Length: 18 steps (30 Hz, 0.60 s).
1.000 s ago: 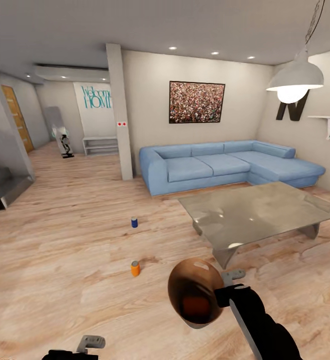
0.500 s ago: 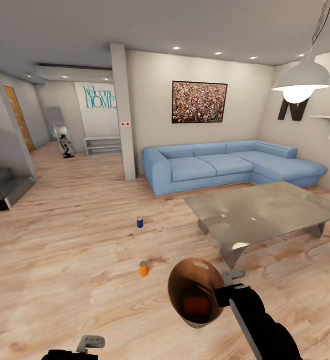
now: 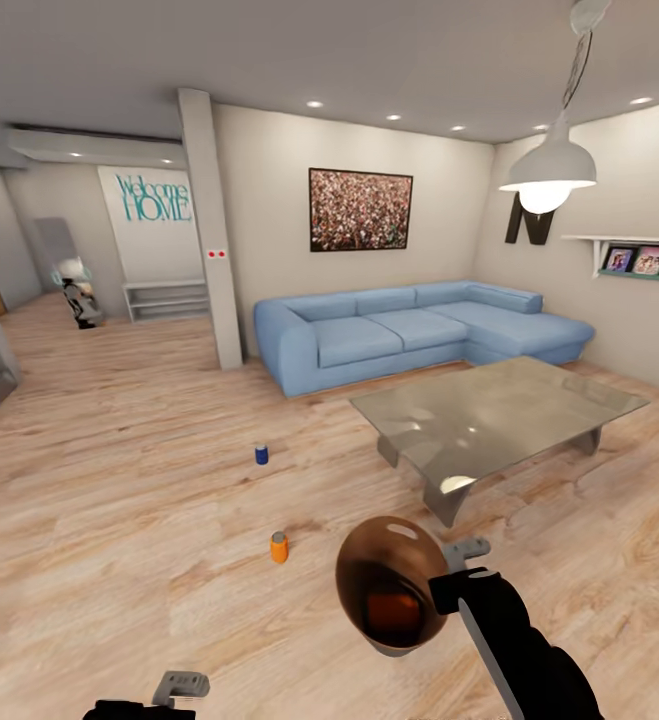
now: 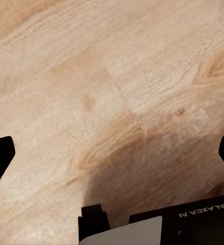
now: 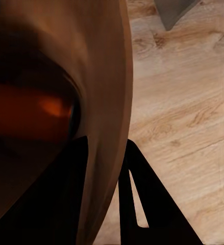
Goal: Put the three can of soda from the living room inside the tash can in the kitchen.
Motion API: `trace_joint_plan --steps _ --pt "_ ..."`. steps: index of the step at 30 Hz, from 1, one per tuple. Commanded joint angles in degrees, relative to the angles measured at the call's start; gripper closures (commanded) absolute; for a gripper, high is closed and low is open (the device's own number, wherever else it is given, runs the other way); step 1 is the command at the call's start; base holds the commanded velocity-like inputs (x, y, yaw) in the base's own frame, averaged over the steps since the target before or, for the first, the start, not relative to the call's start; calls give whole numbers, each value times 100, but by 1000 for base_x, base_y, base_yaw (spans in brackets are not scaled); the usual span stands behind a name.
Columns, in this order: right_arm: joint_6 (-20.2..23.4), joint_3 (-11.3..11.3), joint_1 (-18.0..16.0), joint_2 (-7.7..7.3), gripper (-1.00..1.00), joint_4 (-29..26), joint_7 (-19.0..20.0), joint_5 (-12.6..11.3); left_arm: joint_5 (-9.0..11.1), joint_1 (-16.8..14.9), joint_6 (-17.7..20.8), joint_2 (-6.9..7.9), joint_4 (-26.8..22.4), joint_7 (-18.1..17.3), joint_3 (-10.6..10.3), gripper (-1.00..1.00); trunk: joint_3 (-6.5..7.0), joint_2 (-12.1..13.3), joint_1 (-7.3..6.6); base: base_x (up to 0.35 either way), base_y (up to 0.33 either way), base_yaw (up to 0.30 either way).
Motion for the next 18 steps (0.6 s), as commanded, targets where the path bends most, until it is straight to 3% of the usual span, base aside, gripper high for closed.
trace_joint_plan --steps 1,18 --pt "-5 4 -2 1 100 -3 9 -41 0 0 0 0 2 0 0 -100 7 0 0 0 305 -269" --pt "-5 6 -2 1 100 -3 9 -41 0 0 -1 0 3 -9 0 -100 109 0 0 0 274 -269"
